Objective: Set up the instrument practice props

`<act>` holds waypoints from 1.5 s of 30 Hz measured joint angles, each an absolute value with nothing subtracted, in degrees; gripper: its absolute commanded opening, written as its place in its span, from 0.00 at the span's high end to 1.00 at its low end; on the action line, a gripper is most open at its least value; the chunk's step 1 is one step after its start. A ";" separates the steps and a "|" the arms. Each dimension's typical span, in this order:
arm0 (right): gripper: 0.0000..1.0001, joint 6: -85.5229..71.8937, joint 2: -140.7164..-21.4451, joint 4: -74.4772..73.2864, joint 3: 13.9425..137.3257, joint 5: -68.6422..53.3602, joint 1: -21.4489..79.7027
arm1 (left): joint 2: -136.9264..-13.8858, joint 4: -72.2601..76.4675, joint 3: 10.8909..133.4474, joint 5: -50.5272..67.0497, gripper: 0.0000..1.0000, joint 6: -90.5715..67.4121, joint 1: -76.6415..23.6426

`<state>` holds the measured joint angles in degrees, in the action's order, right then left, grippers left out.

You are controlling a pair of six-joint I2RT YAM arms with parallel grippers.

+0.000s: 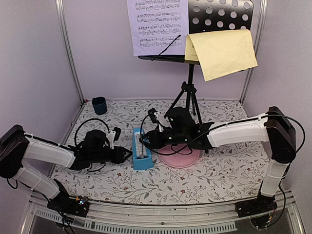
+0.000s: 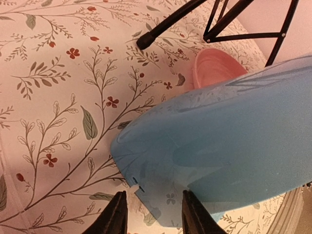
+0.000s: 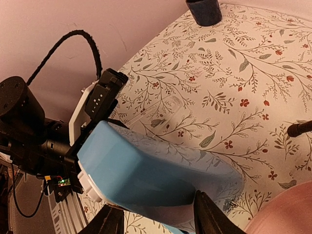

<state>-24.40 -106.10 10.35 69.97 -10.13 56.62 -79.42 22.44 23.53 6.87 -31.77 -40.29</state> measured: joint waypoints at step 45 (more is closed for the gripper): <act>0.11 -24.62 -104.09 11.51 66.96 -0.34 58.28 | -74.74 20.29 25.02 1.83 0.22 -30.52 -40.38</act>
